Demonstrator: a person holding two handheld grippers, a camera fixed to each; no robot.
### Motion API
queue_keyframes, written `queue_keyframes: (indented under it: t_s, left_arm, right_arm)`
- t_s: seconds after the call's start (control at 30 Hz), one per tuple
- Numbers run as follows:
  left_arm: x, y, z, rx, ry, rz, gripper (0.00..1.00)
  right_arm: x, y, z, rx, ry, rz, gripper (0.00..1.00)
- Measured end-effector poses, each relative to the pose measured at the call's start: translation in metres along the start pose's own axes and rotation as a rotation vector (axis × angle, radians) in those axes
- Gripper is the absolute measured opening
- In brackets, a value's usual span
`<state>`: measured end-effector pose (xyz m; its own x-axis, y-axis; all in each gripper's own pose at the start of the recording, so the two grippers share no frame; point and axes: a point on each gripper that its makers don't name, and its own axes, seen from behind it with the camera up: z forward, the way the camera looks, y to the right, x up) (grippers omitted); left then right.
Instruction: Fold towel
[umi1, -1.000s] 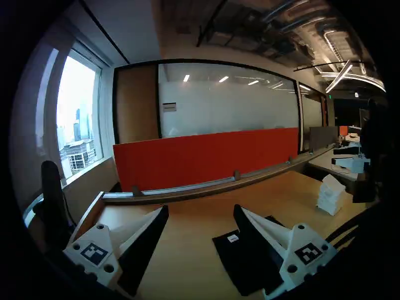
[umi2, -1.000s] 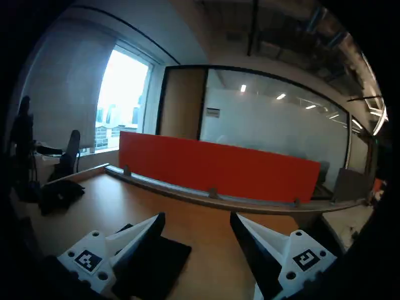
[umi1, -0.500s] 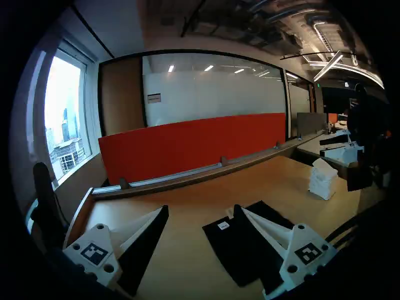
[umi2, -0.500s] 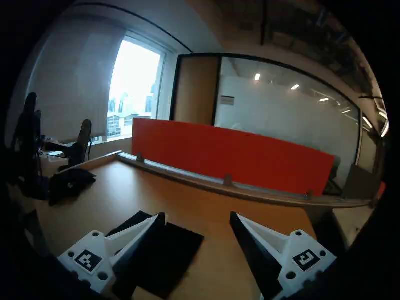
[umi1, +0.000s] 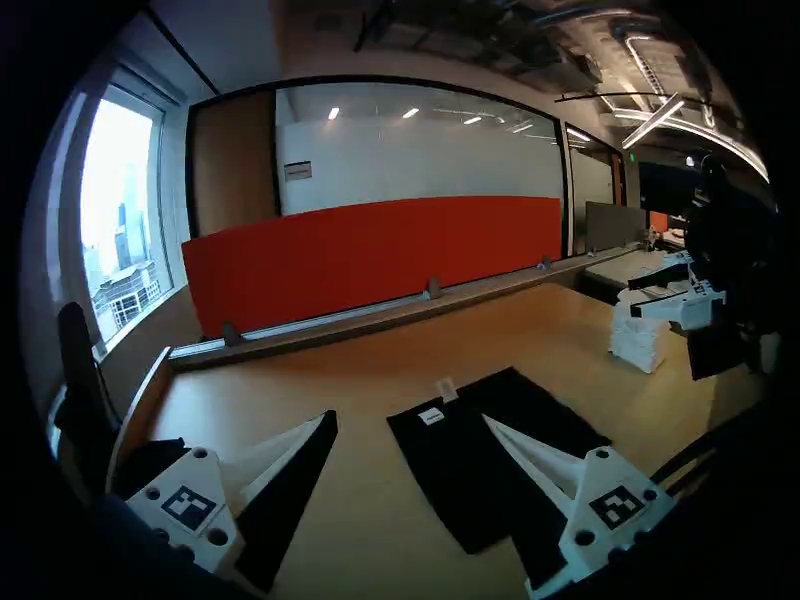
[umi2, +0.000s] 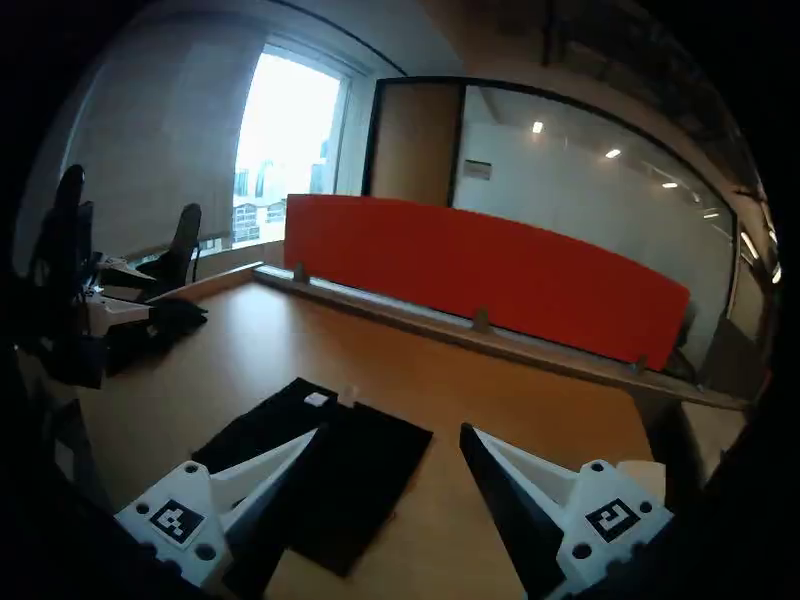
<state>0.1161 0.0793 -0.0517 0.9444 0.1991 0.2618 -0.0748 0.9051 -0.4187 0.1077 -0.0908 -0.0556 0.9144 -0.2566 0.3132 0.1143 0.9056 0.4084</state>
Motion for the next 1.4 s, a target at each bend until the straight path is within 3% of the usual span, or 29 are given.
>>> queue_keyframes:
  t_s: [0.57,1.4]
  left_arm:
    - [-0.079,0.033,0.019,-0.068,-0.122,-0.002,0.96]
    - [-0.179,0.064,0.044,-0.152,-0.321,0.015,0.97]
  right_arm:
    - [-0.077,-0.025,0.018,0.064,-0.12,-0.009,1.0]
    - [-0.184,-0.055,0.041,0.144,-0.305,-0.021,1.0]
